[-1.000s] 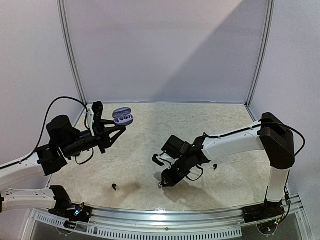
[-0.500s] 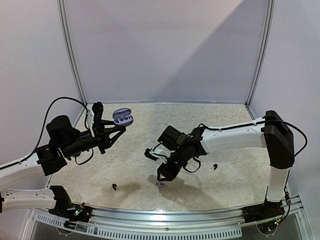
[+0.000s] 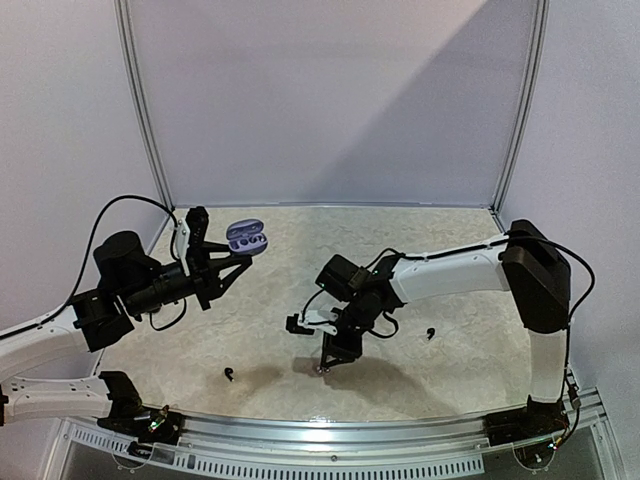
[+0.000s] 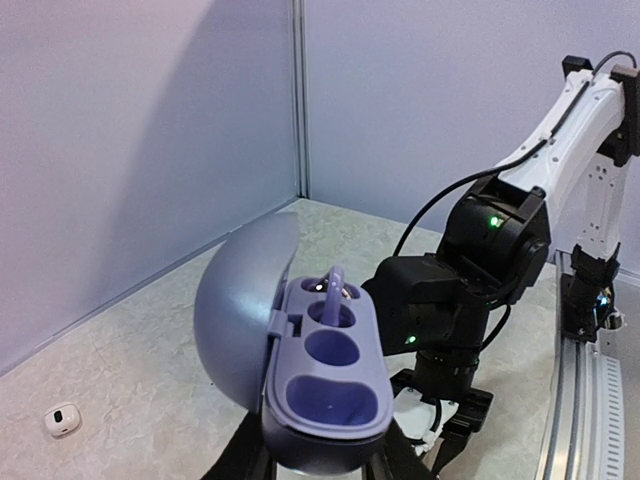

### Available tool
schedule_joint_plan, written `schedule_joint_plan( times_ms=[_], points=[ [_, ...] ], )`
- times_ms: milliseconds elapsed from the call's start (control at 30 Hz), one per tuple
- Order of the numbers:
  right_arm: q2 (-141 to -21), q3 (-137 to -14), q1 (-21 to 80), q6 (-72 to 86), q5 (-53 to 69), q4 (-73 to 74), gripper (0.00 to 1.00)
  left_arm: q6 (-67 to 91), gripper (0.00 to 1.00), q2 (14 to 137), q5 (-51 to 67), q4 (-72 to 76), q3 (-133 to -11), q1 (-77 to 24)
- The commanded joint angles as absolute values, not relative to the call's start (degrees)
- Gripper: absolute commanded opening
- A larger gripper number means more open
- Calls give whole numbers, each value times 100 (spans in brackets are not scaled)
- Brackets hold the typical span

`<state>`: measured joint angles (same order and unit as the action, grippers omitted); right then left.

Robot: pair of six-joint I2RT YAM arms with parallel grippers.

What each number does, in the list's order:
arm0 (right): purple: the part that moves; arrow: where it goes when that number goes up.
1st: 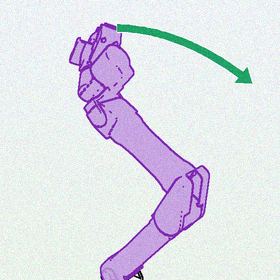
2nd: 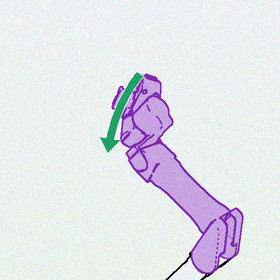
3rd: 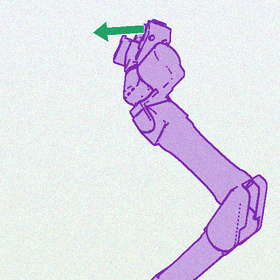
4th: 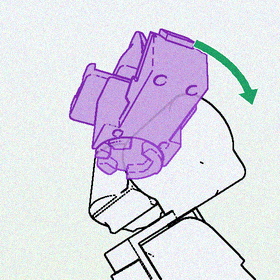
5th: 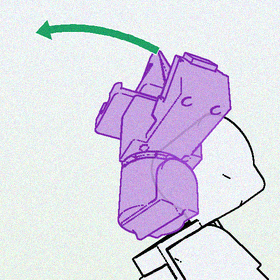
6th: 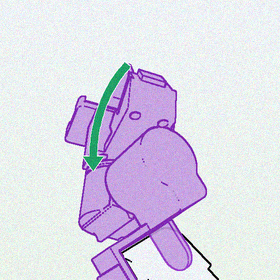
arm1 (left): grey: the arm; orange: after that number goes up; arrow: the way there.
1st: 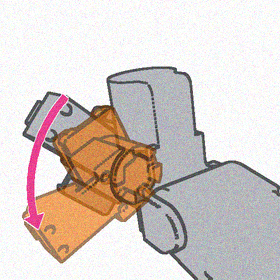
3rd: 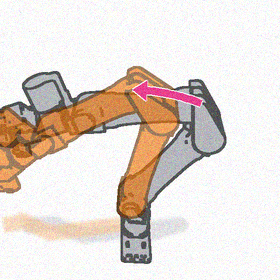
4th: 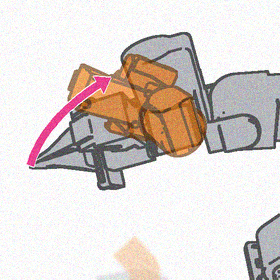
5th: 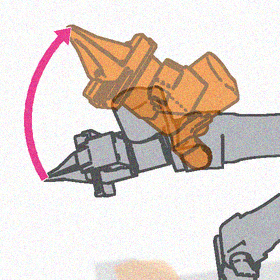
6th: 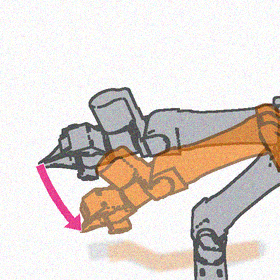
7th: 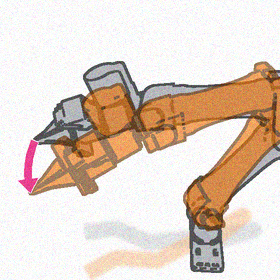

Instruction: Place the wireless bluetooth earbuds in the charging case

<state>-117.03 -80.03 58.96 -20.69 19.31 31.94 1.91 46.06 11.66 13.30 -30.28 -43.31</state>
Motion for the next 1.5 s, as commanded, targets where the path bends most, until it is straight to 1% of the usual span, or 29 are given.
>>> schedule_joint_plan(
  times_ms=[0, 100, 200, 400, 500, 633, 967, 1367, 1467],
  points=[
    [-11952, -8302, 5862, -2955, 2187, 3446, 41, 115, 0, 4584, 1259, 1217, -3148, -4263],
    [-12058, -8450, 5792, -3078, 2294, 3568, 37, 99, 0, 4592, 1274, 1196, -3166, -4263],
    [-12085, -8513, 5736, -3117, 2494, 3601, 35, 88, 0, 4587, 1279, 1180, -3174, -4254],
    [-12192, -8713, 5720, -3383, 2639, 4044, 37, 70, 0, 4588, 1292, 1185, -3149, -4245],
    [-12218, -8706, 5719, -3448, 2730, 4091, 39, 70, 0, 4594, 1308, 1182, -3145, -4241],
    [-12258, -8758, 5723, -3489, 2791, 4082, 40, 60, 0, 4596, 1352, 1170, -3134, -4236],
    [-12416, -8798, 5729, -3439, 2804, 3970, 35, 35, 0, 4613, 1371, 1160, -3114, -4230],
    [-12439, -8800, 5872, -3372, 2871, 3893, 33, 9, 0, 4611, 1385, 1153, -3085, -4228],
    [-12452, -8865, 5871, -3343, 2890, 3942, 36, 9, 0, 4610, 1395, 1143, -3085, -4228]
  ],
)
